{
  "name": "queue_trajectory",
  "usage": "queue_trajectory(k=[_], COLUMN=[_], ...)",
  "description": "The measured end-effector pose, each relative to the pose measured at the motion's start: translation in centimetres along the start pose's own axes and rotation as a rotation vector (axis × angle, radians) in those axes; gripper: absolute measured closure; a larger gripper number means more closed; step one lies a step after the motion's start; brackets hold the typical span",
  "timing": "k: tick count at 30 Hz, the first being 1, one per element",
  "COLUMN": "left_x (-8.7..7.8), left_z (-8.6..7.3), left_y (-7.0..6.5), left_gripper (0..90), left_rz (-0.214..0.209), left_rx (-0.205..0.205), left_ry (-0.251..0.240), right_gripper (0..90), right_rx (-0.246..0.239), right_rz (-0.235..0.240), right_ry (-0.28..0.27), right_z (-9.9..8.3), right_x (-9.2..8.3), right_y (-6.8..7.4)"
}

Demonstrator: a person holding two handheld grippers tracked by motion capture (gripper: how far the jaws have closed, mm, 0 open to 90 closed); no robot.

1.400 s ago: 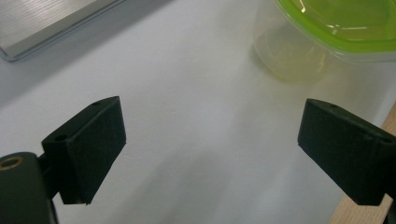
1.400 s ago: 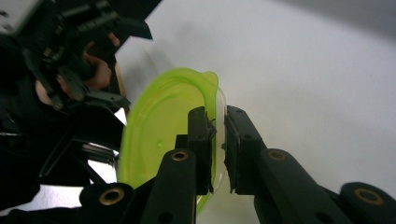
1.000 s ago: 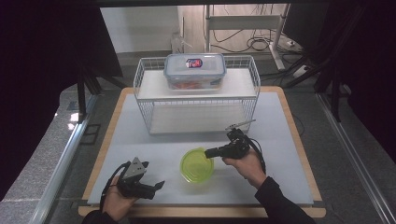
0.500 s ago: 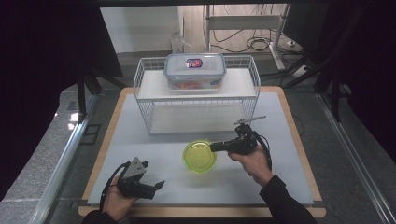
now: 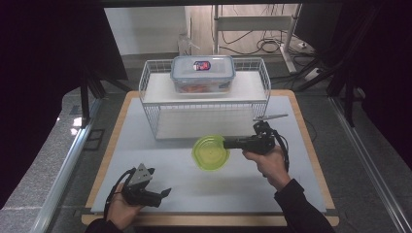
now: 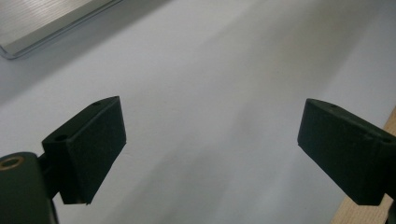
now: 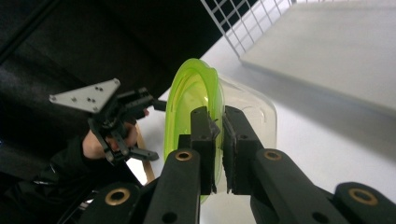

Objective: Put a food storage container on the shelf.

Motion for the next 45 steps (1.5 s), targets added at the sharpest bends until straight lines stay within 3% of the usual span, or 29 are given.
queue_trajectory(k=[17, 25, 37, 45], left_x=[0.0, -0.4, -0.6, -0.6], left_z=[0.0, 0.4, 0.6, 0.6], left_y=[0.1, 0.3, 0.5, 0.5], left_gripper=[7.7, 7.5, 5.4, 5.4], left_rz=[0.003, 0.004, 0.007, 0.005], left_rx=[0.005, -0.021, -0.035, -0.037], left_ry=[0.000, -0.043, -0.064, -0.062], right_gripper=[84.3, 84.3, 84.3, 84.3], right_rx=[-0.035, -0.032, -0.035, -0.033], right_rz=[-0.004, 0.001, -0.001, -0.030], right_ry=[-0.129, -0.184, -0.252, -0.290], right_z=[5.5, 8.5, 13.8, 17.5], right_x=[-3.4, -4.5, -6.1, -6.6], right_y=[1.8, 2.2, 3.3, 3.8])
Point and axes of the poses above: each handheld gripper's, and its own axes: x roughly forward along the jaws, z roughly out of its top, y roughly to its left, the point moved 9 cm from there along x, roughly forward along the jaws, and after that the axes turned 1 degree about -z, right-handed, at the moved point
